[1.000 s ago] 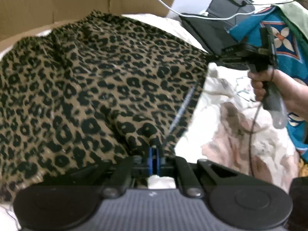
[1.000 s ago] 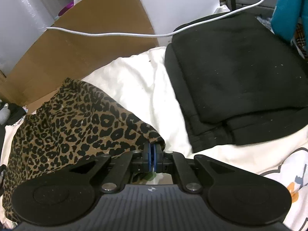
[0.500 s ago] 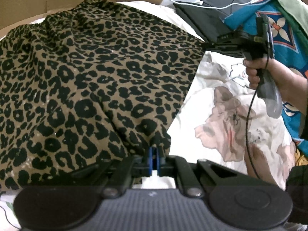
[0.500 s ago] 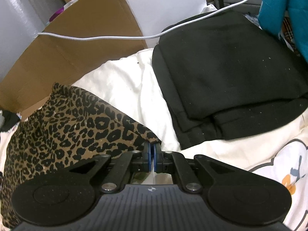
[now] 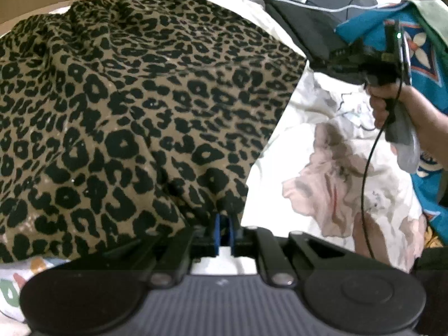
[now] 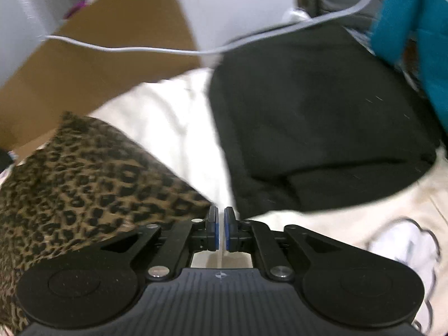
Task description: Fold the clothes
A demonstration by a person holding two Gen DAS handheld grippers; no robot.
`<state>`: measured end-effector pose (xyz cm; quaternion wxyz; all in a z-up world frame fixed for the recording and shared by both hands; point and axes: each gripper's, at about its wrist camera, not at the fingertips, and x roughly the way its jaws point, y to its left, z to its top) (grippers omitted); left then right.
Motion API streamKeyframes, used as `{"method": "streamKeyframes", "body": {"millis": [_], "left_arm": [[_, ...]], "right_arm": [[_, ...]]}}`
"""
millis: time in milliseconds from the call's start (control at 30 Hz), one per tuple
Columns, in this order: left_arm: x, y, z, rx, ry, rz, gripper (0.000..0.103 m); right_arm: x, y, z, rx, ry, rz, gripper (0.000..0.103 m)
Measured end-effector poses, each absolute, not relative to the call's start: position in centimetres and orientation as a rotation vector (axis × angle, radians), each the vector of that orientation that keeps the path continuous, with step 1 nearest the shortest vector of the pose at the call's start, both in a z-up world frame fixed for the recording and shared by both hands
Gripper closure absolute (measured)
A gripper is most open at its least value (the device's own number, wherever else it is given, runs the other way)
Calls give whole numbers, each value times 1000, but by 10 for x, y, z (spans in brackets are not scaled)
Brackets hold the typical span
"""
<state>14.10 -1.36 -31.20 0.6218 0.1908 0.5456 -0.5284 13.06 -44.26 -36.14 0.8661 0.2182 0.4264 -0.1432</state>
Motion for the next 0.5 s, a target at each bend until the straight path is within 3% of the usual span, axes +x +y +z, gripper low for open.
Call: {"method": "streamKeyframes", "body": {"millis": [233, 433, 500], "left_arm": [[157, 17, -287, 319, 1243, -1238, 93], [183, 48, -273, 266, 1182, -1116, 93], [198, 60, -271, 239, 1169, -1056, 93]], "right_arm": [[123, -418, -336, 398, 858, -236, 98], [126, -372, -323, 422, 855, -120, 81], [131, -351, -323, 412, 873, -63, 81]]}}
